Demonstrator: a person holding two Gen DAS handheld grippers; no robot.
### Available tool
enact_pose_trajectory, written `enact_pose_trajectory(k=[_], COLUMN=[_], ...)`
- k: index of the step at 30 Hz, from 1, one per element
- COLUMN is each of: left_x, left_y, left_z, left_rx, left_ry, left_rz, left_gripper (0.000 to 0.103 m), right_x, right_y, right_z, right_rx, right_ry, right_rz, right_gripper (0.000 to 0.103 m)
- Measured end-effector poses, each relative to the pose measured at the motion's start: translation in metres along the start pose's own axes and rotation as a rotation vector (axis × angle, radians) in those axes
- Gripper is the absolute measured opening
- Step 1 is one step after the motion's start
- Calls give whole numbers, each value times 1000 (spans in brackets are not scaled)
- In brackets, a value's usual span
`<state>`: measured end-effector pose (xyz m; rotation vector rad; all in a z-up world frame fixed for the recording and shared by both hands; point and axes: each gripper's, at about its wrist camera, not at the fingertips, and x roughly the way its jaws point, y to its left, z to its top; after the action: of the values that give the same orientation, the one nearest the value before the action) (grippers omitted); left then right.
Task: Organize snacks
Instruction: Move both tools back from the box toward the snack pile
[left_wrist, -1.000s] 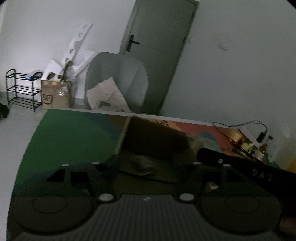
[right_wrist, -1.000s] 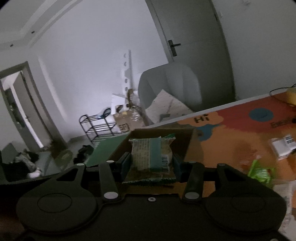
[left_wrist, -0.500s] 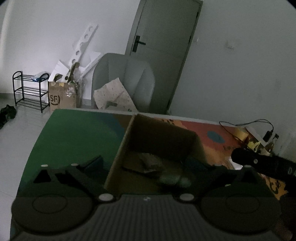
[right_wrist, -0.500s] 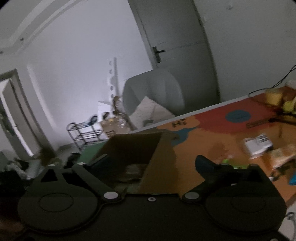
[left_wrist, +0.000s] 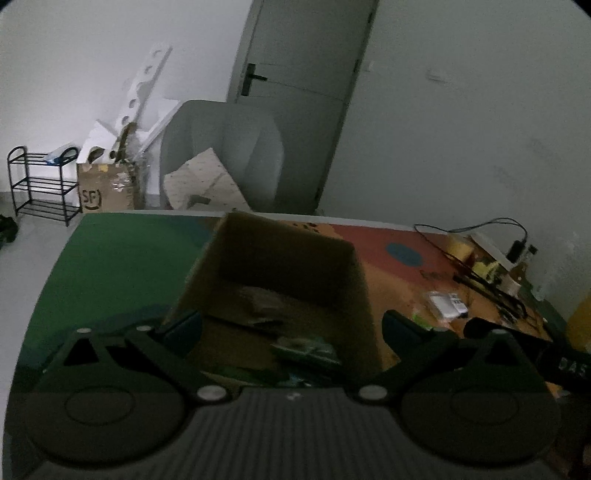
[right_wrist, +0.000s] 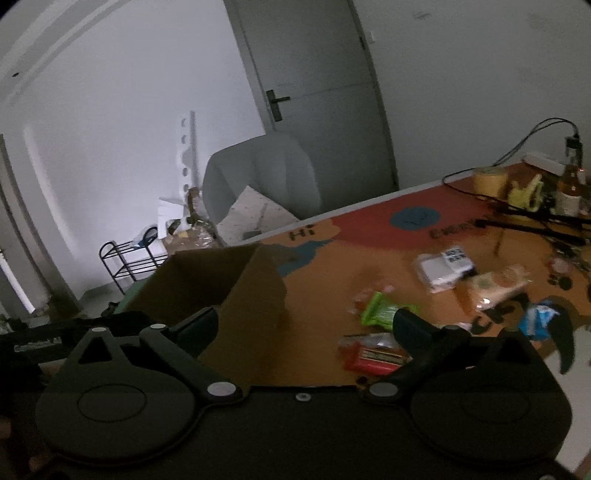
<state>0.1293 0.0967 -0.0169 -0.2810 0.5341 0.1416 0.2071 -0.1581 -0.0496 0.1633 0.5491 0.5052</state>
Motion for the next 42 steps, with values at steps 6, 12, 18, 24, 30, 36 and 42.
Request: enact_pose_trajectory(k=[6, 12, 18, 24, 30, 36, 42], left_x=[-2, -1, 2, 6, 11, 22, 34], left_y=[-18, -35, -55, -69, -89, -107, -121], left_z=[-6, -9, -13, -18, -21, -26, -29], left_rx=[28, 25, 68, 69, 108, 131, 143], left_ry=[2, 16, 40, 60, 68, 91, 109], left_rz=[-46, -96, -100, -110, -106, -131, -154], left_gripper=[103, 103, 103, 103, 102, 101, 99], right_x=[-15, -27, -35, -41, -48, -48, -44], right_y=[-17, -37, -57, -76, -101, -124, -138], right_z=[-3, -5, -8, -11, -12, -15, -18], right_rx=[-2, 8, 29, 44, 75, 104, 109], right_ry=[-7, -20, -33, -27, -32, -21, -9], right_rz=[-15, -58, -105, -127, -160, -186, -196], right_gripper=[103, 103, 103, 103, 103, 103, 103])
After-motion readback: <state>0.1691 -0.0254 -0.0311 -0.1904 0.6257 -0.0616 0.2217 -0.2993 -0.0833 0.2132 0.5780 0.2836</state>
